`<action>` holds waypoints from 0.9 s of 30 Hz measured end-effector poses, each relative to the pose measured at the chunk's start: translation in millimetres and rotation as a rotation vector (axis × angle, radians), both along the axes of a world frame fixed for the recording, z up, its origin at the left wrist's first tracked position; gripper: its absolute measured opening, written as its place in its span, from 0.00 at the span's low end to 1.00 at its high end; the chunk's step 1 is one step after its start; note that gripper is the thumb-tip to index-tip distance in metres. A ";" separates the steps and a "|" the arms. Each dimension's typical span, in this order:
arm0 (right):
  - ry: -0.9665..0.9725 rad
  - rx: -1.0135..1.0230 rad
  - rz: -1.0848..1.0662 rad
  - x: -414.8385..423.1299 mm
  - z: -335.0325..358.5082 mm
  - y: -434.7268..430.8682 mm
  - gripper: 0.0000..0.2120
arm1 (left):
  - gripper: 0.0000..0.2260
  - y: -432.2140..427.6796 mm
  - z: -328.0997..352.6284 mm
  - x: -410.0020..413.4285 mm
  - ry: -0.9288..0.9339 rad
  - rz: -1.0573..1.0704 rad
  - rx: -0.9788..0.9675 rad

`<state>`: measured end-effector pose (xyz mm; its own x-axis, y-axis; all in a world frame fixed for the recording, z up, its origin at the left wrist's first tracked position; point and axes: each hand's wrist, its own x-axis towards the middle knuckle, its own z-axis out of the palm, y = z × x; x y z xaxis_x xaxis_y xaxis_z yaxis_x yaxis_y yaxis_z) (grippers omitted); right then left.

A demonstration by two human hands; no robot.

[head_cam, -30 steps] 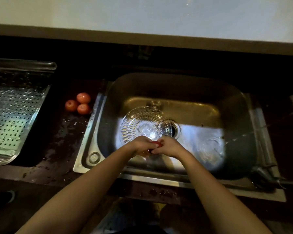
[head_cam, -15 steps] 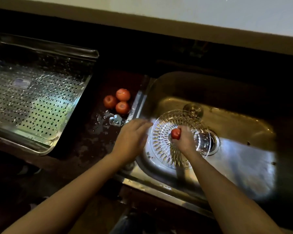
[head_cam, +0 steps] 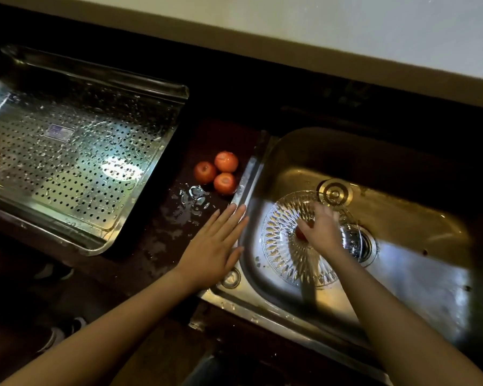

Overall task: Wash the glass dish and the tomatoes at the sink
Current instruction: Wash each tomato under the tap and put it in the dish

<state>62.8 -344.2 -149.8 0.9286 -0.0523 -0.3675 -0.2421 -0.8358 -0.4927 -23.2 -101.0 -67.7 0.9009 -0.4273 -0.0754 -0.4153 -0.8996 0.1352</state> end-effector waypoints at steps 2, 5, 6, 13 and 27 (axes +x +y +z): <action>-0.117 0.067 0.059 17.7 28.9 15.5 0.27 | 0.26 1.8 -0.3 -1.1 0.008 0.008 0.013; -0.239 0.209 0.238 45.3 79.0 44.0 0.25 | 0.28 11.5 -3.2 -6.4 0.025 0.053 -0.011; -0.261 0.238 0.320 54.1 93.4 54.3 0.24 | 0.28 15.0 -4.0 -8.4 0.034 0.056 -0.027; -0.037 0.218 0.673 93.6 127.3 118.6 0.25 | 0.30 20.7 -8.9 -12.0 0.038 0.057 -0.050; -0.150 0.550 0.383 64.0 167.3 63.1 0.23 | 0.25 3.0 58.0 23.4 -0.122 0.266 -0.557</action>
<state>126.9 -281.2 17.4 0.8873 0.4473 -0.1123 0.1249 -0.4675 -0.8751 0.2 -98.0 -9.6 0.9699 -0.1333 0.2038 -0.2291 -0.7826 0.5788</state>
